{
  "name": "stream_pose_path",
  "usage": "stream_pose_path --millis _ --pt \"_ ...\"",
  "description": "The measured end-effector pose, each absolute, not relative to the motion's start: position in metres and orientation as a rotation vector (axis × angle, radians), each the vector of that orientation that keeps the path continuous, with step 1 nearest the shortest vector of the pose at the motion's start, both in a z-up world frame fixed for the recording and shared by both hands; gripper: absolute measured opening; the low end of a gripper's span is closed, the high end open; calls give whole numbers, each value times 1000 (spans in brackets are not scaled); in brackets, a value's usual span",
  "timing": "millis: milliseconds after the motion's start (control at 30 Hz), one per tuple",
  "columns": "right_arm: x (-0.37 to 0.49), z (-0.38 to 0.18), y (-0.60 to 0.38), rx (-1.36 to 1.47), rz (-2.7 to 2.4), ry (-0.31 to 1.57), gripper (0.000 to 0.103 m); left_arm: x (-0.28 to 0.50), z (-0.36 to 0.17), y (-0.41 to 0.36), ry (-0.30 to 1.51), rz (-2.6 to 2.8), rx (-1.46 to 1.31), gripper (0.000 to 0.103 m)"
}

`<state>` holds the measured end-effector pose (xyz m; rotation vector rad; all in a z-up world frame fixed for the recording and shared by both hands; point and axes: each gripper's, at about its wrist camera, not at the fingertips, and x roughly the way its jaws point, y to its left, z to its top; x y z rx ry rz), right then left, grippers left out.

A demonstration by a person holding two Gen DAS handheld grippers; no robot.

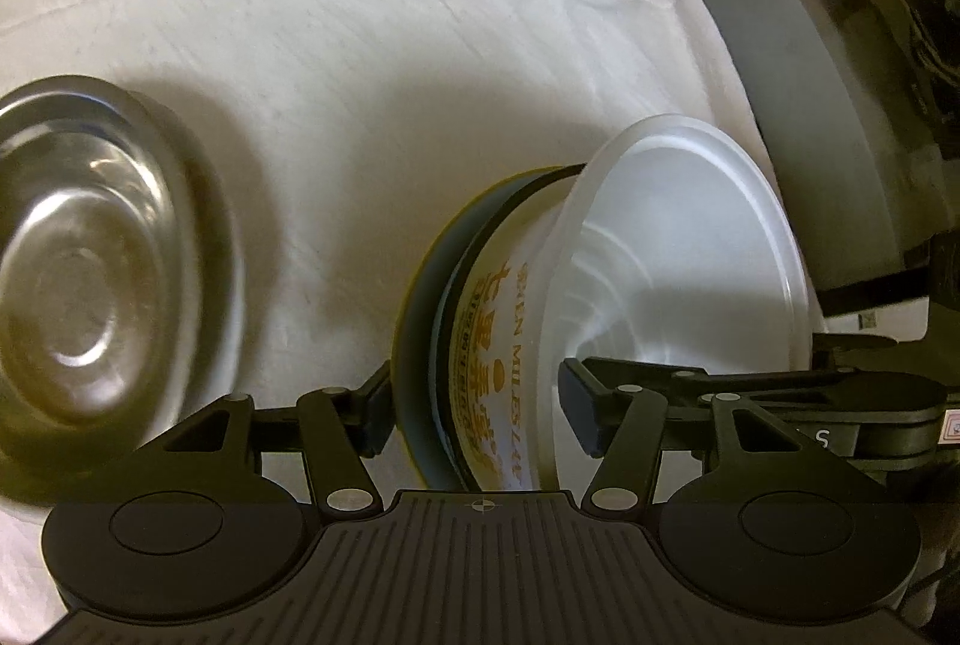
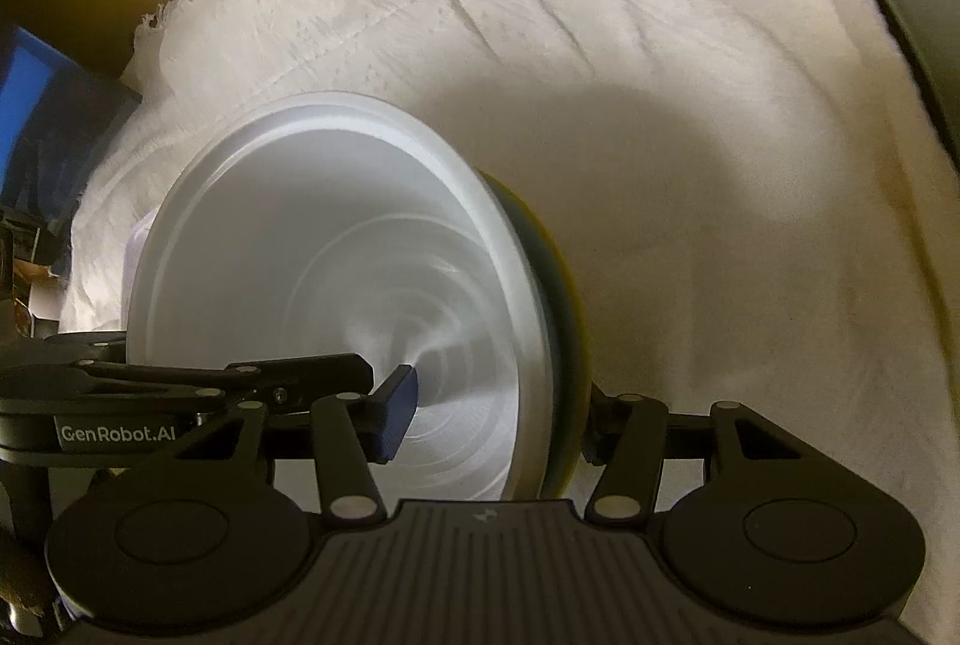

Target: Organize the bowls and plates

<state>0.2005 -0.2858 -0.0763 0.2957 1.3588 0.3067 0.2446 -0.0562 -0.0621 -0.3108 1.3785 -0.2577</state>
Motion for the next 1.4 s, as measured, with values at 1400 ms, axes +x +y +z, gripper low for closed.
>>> stream_pose_path --millis 1400 --pt "201 -33 -253 291 344 1315 58 229 -20 -22 1271 -218 -328 59"
